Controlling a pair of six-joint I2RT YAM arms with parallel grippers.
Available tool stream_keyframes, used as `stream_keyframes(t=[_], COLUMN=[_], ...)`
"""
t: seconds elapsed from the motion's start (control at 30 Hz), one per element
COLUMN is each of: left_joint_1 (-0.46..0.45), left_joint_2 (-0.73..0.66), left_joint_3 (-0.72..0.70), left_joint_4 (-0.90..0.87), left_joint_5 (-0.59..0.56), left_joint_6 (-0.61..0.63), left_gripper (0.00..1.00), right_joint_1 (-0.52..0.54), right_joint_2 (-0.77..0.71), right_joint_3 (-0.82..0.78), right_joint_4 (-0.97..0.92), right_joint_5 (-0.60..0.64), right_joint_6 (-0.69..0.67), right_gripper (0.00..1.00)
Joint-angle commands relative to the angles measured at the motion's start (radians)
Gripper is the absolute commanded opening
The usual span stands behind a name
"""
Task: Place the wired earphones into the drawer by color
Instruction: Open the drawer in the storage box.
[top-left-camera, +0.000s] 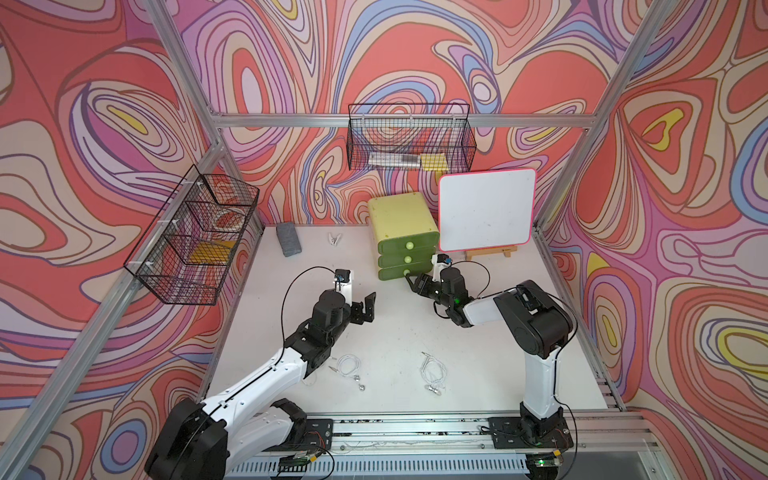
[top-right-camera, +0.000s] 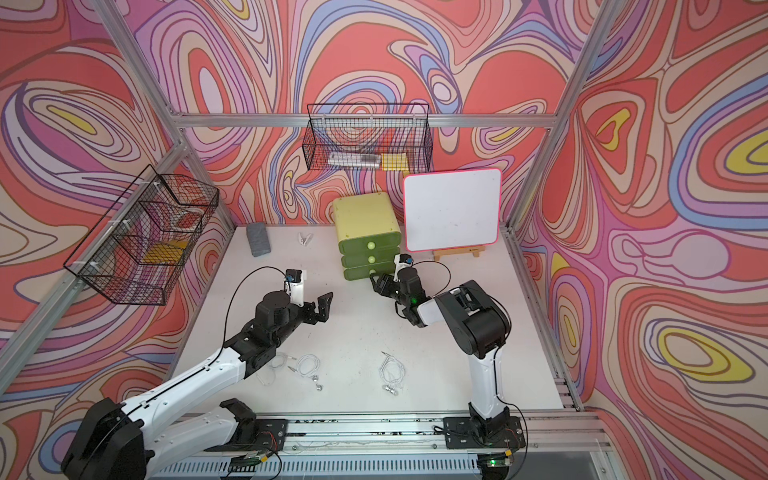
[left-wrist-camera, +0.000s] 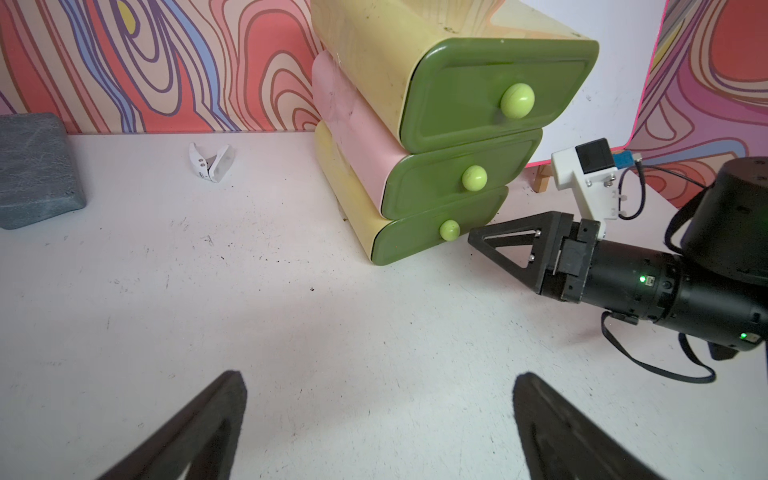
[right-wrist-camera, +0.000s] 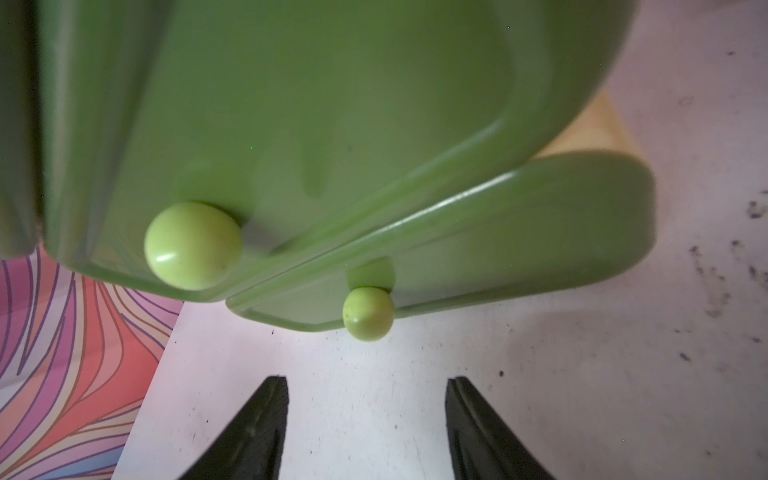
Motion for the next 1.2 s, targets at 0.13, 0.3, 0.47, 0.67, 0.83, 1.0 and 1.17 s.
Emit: stream_keyframes(t=[0.13,0.3,0.47,0.67,0.83,1.0,1.17], left_joint_1=[0.006,0.006,0.006,0.006,0.006,0.005,0.005], left_joint_2=[-0.017,-0.017,-0.021,-0.030,-0.032,-0.031,-0.030], left_joint_3=[-0.033,-0.034,-0.036,-0.042,-0.043,-0.044,-0.043], left_joint_4=[0.015,0.016,0.018,0.022,0.022,0.022,0.022], left_joint_5=[-0.013,-0.015,-0.018,-0.019,-0.021,-0.022,-0.022], left_joint_6=[0.009,0.009,0.007,0.007,0.007,0.007,0.008], left_gripper=[0.99,0.99,0.99,0.99,0.99,0.99,0.99], right_joint_1=[0.036,0.061,0.076,0.083,0.086,0.087,0.087], right_joint_2=[0.061,0.085,0.110,0.140,0.159,0.167,0.177], right_joint_3=[0.017,0.023,0.044,0.060,0.090,0.109,0.135], right_joint_4=[0.080,0.112,0.120,0.153,0.144,0.135,0.111], right_joint_5=[0.096,0.150,0.189,0.219,0.230,0.252,0.251], right_joint_6=[0.039,0.064,0.093,0.128,0.139,0.148,0.149], right_gripper=[0.56,0.52,0.44,0.39,0.36,0.35,0.34])
